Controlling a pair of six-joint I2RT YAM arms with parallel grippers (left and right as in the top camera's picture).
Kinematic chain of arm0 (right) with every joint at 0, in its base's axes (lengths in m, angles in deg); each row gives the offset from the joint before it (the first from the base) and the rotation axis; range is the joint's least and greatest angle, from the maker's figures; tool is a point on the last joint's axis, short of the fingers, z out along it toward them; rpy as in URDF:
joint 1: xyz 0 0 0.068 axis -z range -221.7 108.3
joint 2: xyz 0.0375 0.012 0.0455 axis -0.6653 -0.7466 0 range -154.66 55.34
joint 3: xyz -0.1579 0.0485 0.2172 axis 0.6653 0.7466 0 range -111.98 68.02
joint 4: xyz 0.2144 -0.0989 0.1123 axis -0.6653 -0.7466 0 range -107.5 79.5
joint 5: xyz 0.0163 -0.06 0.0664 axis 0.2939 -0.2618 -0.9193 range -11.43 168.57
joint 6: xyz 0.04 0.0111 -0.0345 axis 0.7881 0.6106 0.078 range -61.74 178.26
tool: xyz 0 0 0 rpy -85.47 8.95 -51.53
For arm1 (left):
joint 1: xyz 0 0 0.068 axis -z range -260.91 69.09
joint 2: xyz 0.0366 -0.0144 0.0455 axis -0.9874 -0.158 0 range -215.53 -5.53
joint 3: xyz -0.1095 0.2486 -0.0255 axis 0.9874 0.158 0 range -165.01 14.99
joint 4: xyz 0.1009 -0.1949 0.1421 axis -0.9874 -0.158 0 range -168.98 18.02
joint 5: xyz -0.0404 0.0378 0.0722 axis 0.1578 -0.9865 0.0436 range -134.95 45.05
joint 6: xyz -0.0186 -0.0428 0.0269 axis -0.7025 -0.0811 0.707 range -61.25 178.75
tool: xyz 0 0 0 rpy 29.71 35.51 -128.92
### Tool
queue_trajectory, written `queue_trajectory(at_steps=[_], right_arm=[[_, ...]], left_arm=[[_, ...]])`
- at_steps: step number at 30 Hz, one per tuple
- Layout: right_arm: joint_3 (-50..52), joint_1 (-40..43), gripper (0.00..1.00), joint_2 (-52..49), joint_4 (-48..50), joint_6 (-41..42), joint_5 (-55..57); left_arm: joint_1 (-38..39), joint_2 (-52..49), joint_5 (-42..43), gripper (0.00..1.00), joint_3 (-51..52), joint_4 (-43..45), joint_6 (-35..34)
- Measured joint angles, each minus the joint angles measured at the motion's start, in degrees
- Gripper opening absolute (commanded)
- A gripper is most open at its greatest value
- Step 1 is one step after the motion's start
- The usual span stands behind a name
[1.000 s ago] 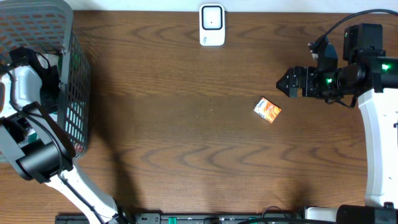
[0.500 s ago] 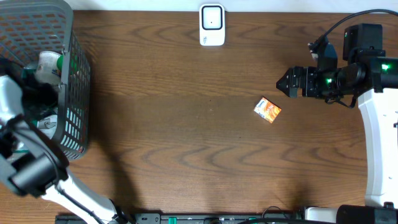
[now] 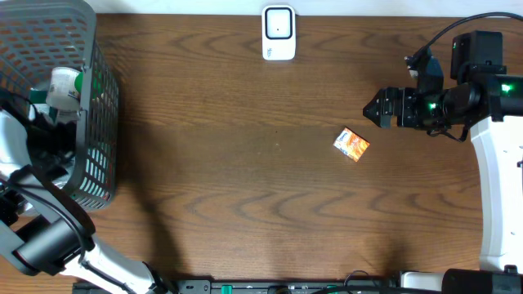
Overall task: Scan the item barcode
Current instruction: 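Grasp the pale green wipes pack with the left gripper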
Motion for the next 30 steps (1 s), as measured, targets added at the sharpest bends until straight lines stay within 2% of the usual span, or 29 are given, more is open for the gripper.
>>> queue_trajectory(at_steps=[7, 10, 13, 14, 15, 16, 24, 30], right_arm=[[0.00, 0.00, 0.99, 0.00, 0.00, 0.00, 0.00], [0.00, 0.00, 0.99, 0.00, 0.00, -0.02, 0.00], [0.00, 0.00, 0.99, 0.00, 0.00, 0.00, 0.00], [0.00, 0.00, 0.99, 0.00, -0.02, 0.00, 0.00], [0.00, 0.00, 0.99, 0.00, 0.00, 0.00, 0.00], [0.00, 0.00, 0.99, 0.00, 0.00, -0.02, 0.00], [0.00, 0.00, 0.99, 0.00, 0.00, 0.00, 0.00], [0.00, 0.00, 0.99, 0.00, 0.00, 0.00, 0.00]], left_arm=[[2.38, 0.57, -0.17, 0.88, 7.87, 11.85, 0.55], [4.13, 1.14, -0.87, 0.68, 9.29, 15.19, 0.70], [5.84, 1.11, -1.29, 0.31, 9.46, 16.35, 0.83], [6.36, 1.16, -1.68, 0.25, 9.38, 16.35, 0.98], [6.62, 1.29, -1.81, 0.13, 9.25, 16.31, 1.20], [6.69, 1.46, -2.01, 0.07, 9.11, 16.13, 1.40], [5.99, 0.90, -2.47, 0.07, 5.55, 11.45, 1.81], [3.87, 2.29, -6.27, 0.07, -3.74, 10.23, 0.11]])
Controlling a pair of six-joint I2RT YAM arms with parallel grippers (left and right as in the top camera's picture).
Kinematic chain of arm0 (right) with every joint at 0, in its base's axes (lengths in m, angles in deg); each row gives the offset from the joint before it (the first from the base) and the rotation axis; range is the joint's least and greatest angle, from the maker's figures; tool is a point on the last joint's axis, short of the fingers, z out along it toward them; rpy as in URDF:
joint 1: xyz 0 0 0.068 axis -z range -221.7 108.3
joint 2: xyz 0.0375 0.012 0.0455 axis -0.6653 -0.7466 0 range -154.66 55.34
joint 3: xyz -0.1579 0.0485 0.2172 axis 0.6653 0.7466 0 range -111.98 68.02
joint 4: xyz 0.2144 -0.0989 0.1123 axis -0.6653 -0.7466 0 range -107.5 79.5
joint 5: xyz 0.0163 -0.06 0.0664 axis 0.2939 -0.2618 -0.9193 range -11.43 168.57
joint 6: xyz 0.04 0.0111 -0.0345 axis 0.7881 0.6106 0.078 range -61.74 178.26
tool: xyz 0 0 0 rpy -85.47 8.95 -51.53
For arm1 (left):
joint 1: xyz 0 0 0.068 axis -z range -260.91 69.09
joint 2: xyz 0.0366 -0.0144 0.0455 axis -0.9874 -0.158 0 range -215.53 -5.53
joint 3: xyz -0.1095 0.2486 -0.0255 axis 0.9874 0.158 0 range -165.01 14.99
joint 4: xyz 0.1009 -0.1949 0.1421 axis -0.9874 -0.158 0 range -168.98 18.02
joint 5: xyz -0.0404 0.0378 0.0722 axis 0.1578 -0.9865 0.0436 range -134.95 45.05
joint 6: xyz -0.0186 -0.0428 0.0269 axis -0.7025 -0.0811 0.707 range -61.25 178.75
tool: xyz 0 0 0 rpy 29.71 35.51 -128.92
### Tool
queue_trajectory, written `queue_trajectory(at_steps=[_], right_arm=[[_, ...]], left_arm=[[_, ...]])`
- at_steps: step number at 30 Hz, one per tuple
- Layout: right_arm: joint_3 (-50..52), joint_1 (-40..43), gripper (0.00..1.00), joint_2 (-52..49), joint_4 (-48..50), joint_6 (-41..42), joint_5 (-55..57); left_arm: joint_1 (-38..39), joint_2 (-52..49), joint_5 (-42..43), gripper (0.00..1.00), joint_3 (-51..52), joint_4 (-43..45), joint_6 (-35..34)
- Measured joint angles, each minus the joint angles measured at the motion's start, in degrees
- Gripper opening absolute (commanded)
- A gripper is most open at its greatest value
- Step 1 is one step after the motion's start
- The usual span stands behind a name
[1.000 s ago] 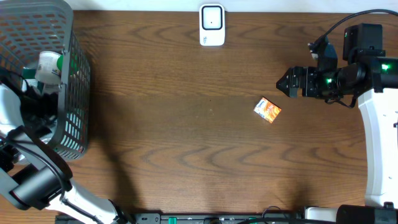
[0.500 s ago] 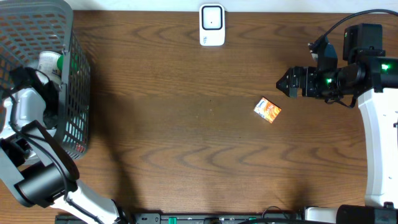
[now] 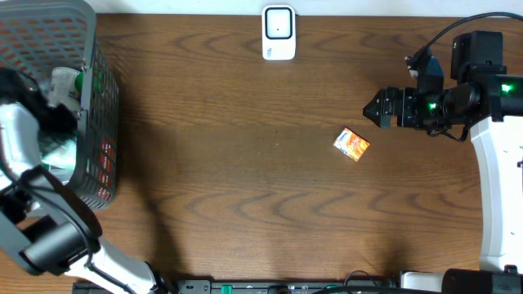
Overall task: Scan the item barcode
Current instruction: 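Grasp the pale green wipes pack with the left gripper, then lift the wipes pack out and carry it toward the scanner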
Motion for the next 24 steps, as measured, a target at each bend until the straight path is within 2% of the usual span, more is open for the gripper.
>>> queue_trajectory(at_steps=[8, 14, 18, 24], right_arm=[[0.00, 0.00, 0.99, 0.00, -0.02, 0.00, 0.00], [0.00, 0.00, 0.99, 0.00, 0.00, 0.00, 0.00], [0.00, 0.00, 0.99, 0.00, 0.00, -0.02, 0.00], [0.00, 0.00, 0.99, 0.00, 0.00, -0.02, 0.00]], left_arm=[[-0.85, 14.69, -6.99, 0.07, -9.64, 3.82, -2.89], [1.20, 27.28, -5.44, 0.07, -10.78, 2.64, -8.48], [6.97, 31.15, 1.14, 0.07, -10.82, -2.60, -10.60], [21.79, 29.55, 7.65, 0.07, -9.22, -11.15, -12.26]])
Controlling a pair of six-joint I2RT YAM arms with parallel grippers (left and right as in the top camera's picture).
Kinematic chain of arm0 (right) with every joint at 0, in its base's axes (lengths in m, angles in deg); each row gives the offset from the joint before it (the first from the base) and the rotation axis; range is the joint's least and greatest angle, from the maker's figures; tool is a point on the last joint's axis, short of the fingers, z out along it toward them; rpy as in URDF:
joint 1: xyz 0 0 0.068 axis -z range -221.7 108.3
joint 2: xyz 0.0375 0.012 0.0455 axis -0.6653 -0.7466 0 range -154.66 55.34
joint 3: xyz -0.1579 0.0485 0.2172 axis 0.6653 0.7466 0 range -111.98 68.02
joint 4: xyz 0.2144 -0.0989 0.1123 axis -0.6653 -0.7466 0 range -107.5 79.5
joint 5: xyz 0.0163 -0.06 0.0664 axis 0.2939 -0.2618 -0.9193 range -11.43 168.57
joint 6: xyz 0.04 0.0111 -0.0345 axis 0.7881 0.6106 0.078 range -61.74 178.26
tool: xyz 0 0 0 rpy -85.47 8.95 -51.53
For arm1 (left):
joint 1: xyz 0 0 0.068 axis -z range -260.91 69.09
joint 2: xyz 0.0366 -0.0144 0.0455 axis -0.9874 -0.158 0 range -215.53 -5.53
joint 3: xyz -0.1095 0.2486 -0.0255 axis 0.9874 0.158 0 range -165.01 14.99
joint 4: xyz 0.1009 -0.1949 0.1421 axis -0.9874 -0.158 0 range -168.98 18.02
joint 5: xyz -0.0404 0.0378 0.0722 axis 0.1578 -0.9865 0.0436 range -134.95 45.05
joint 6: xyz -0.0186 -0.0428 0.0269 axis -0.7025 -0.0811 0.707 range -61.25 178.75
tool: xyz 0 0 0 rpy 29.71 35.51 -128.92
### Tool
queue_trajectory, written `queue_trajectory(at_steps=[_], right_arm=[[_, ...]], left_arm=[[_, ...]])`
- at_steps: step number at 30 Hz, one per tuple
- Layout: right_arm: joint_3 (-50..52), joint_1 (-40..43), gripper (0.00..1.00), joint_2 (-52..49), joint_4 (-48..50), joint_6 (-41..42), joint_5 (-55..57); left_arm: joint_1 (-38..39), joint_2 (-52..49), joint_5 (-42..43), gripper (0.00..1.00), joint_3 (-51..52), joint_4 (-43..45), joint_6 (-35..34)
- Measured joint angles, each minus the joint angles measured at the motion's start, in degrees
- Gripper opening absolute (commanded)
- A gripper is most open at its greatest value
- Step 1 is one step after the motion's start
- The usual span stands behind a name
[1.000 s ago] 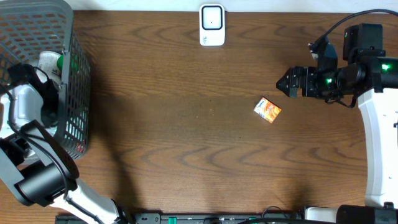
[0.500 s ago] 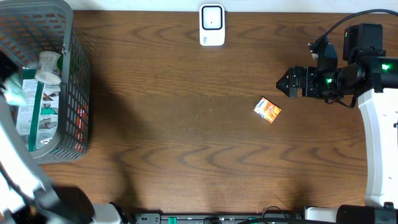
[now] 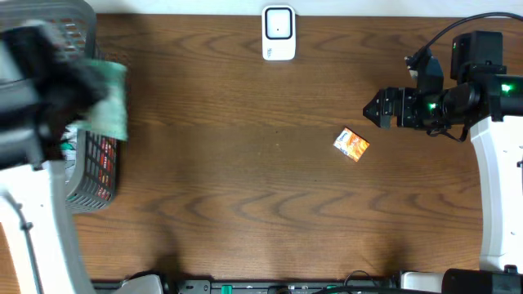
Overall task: Scan the item barcode
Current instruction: 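Lift the wipes pack out and carry it toward the scanner, then lower the wipes pack near the scanner and release it on the table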
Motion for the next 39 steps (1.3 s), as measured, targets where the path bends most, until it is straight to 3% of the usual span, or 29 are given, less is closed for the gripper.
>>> queue_trajectory(at_steps=[9, 23, 24, 26, 27, 31, 37, 38, 39], right_arm=[[0.00, 0.00, 0.99, 0.00, 0.02, 0.02, 0.00], [0.00, 0.00, 0.99, 0.00, 0.00, 0.02, 0.00], [0.00, 0.00, 0.99, 0.00, 0.00, 0.02, 0.00], [0.00, 0.00, 0.99, 0.00, -0.02, 0.02, 0.00], [0.00, 0.00, 0.99, 0.00, 0.00, 0.02, 0.00], [0.00, 0.00, 0.99, 0.00, -0.02, 0.00, 0.00], [0.00, 0.00, 0.99, 0.00, 0.00, 0.02, 0.00], [0.00, 0.00, 0.99, 0.00, 0.00, 0.00, 0.00], [0.00, 0.00, 0.99, 0.00, 0.00, 0.00, 0.00]], left_arm=[[21.24, -12.66, 1.99, 0.07, 13.31, 5.40, -3.02], [39.10, -30.73, 2.12, 0.07, 17.81, 25.90, -17.68], [39.91, -31.28, 2.10, 0.14, 17.81, 26.47, -19.10], [41.59, -32.44, 2.10, 0.62, 17.81, 27.71, -21.07], [42.40, -32.83, 2.12, 0.69, 17.81, 28.41, -22.16], [43.93, -33.03, 2.47, 0.79, 17.81, 31.12, -22.14], [43.17, -33.00, 2.56, 0.77, 17.51, 31.67, -16.11], [42.97, -32.92, 2.45, 0.66, 17.35, 31.34, -14.86], [42.84, -32.74, 1.77, 0.43, 17.27, 30.49, -13.99]])
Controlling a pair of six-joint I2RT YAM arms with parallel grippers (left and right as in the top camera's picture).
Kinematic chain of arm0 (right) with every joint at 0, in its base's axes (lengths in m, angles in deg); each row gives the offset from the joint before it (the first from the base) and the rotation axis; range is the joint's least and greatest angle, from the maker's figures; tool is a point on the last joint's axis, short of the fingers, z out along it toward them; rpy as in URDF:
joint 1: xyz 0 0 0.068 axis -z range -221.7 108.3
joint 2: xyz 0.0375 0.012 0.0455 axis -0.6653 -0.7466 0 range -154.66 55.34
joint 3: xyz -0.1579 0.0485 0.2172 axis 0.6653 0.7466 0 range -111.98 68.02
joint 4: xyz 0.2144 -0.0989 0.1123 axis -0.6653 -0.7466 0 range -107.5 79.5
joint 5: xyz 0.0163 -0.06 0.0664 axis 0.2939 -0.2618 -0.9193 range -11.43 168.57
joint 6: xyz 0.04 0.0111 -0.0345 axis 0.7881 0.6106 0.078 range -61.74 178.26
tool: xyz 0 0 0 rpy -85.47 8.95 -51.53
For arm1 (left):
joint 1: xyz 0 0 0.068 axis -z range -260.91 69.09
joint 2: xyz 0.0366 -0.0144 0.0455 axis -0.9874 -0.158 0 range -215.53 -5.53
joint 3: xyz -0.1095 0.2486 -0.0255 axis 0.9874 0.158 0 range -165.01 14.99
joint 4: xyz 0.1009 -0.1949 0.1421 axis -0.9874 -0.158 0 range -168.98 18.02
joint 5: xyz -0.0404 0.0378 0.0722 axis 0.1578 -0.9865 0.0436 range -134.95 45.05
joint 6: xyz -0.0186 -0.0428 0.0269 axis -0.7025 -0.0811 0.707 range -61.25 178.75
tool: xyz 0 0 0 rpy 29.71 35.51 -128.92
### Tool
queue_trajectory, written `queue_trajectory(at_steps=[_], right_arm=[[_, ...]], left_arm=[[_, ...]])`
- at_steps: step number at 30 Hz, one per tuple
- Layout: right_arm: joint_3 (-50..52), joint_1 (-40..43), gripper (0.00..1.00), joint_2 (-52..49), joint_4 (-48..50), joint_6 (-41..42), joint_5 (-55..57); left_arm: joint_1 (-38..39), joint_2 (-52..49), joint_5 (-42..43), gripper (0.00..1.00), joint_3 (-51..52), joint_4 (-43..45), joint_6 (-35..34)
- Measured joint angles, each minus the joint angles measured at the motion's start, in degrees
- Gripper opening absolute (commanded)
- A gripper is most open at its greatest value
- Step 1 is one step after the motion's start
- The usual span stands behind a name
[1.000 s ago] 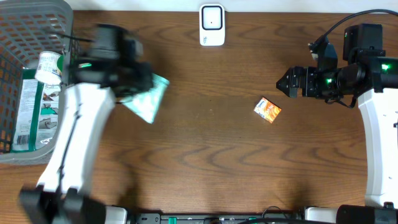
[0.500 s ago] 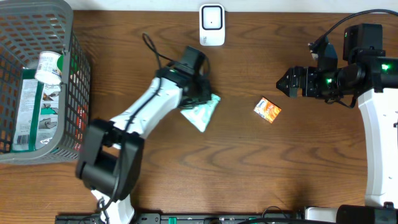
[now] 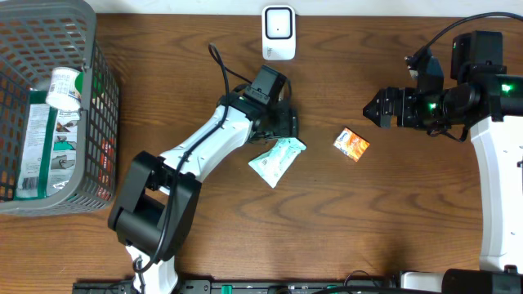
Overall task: Scan the item barcode
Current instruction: 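Lower the wipes pack near the scanner and release it on the table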
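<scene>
The white barcode scanner (image 3: 278,33) stands at the table's far edge, in the middle. My left gripper (image 3: 291,135) reaches to the table's centre, just below the scanner, and is shut on the top edge of a pale green pouch (image 3: 274,162). The pouch slants down and left from the fingers, low over the wood. A small orange packet (image 3: 352,144) lies to the right of it. My right gripper (image 3: 373,109) hovers above and right of the packet; its fingertips meet in a point and hold nothing.
A grey wire basket (image 3: 105,114) fills the far left corner. It holds a white-and-green bottle (image 3: 64,86), a green-and-white box (image 3: 37,147) and something red. The right arm's body (image 3: 494,188) runs along the right edge.
The left arm was over the basket's right rim with the green pouch, blurred. Now it is at the table's centre below the scanner, the pouch still in its gripper. The right arm has not moved.
The left arm was first down inside the basket among the items, and still there a second later. Then it was at the basket's rim with a pale green pouch. Now the pouch is at mid-table near the scanner. The orange packet and right arm stayed put.
</scene>
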Motion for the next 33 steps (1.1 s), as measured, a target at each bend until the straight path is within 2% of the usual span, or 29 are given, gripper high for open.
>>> queue_trajectory(at_steps=[1, 2, 9, 14, 18, 26, 30, 33], right_arm=[[0.00, 0.00, 0.99, 0.00, 0.00, 0.02, 0.00], [0.00, 0.00, 0.99, 0.00, -0.02, 0.02, 0.00], [0.00, 0.00, 0.99, 0.00, -0.02, 0.02, 0.00], [0.00, 0.00, 0.99, 0.00, 0.00, 0.02, 0.00], [0.00, 0.00, 0.99, 0.00, -0.02, 0.02, 0.00], [0.00, 0.00, 0.99, 0.00, 0.00, 0.02, 0.00], [0.00, 0.00, 0.99, 0.00, 0.00, 0.02, 0.00], [0.00, 0.00, 0.99, 0.00, 0.00, 0.02, 0.00]], left_arm=[[-0.11, 0.35, -1.11, 0.23, -0.07, -1.55, 1.31], [-0.20, 0.70, -2.51, 0.08, -0.13, -2.99, 2.23], [-0.24, 1.64, -12.00, 0.07, -0.17, -12.20, 5.16], [-0.24, 1.22, -13.92, 0.08, 1.33, -12.11, 5.60], [-0.09, 0.24, -12.68, 0.07, 2.43, -12.41, 6.75], [0.09, 1.38, -2.19, 0.07, 2.43, -12.35, 10.51], [-0.76, 5.49, -0.85, 0.07, 2.43, -12.35, 12.13], [-2.36, 9.25, -3.17, 0.07, 2.40, -12.35, 12.85]])
